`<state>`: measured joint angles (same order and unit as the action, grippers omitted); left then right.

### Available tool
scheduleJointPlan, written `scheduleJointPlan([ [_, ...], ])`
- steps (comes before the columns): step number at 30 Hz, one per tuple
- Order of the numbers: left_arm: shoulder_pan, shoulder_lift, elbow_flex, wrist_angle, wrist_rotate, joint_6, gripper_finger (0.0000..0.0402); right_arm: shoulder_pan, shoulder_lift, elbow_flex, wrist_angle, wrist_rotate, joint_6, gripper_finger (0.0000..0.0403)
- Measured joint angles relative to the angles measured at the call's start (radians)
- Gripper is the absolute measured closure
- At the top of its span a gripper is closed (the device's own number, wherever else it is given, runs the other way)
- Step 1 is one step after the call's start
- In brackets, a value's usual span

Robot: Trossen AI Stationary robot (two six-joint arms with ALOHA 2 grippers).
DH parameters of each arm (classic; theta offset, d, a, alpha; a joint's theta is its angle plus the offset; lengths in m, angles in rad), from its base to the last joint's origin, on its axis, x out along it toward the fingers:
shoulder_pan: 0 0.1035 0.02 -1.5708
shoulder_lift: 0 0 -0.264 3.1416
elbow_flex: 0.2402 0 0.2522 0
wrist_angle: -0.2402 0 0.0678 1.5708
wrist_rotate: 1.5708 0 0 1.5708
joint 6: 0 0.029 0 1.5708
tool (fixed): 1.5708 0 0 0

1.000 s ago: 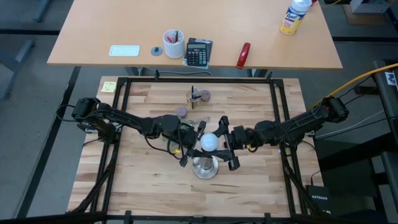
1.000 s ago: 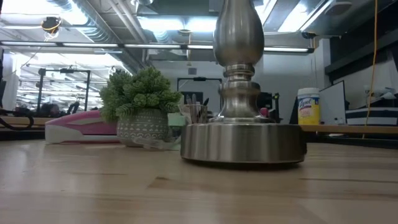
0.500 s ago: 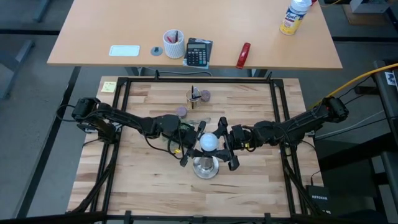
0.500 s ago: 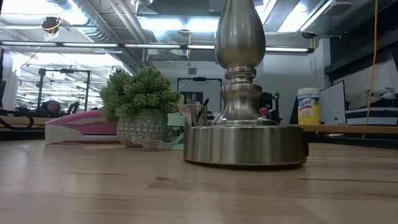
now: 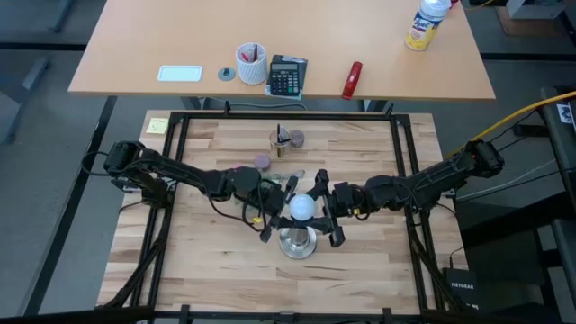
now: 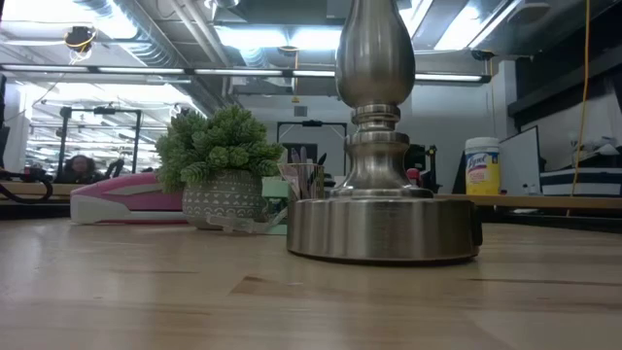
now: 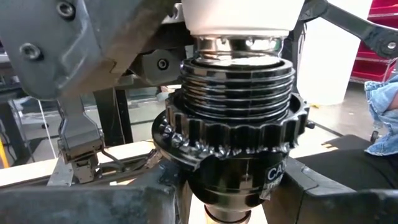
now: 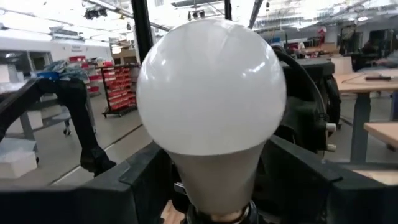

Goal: Screw lightbulb
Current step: Remove the lightbulb from the lamp

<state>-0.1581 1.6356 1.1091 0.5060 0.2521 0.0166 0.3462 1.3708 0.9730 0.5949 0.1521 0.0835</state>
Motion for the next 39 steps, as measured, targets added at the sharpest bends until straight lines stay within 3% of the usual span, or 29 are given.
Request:
scheduleJointPlan([
  [5, -0.001, 0.000, 0.000, 0.000, 0.005, -0.005, 0.0274, -0.001, 0.001, -0.001, -0.019, -0.057, -0.083, 0.0167],
  [14, -0.012, 0.001, 0.000, 0.004, 0.047, -0.009, 0.0274, -0.002, 0.002, -0.003, -0.020, -0.136, -0.168, 0.0253],
  [39, -0.004, 0.003, 0.002, 0.010, 0.256, -0.031, 0.0274, -0.004, 0.006, -0.003, 0.009, -0.205, -0.198, 0.0249],
])
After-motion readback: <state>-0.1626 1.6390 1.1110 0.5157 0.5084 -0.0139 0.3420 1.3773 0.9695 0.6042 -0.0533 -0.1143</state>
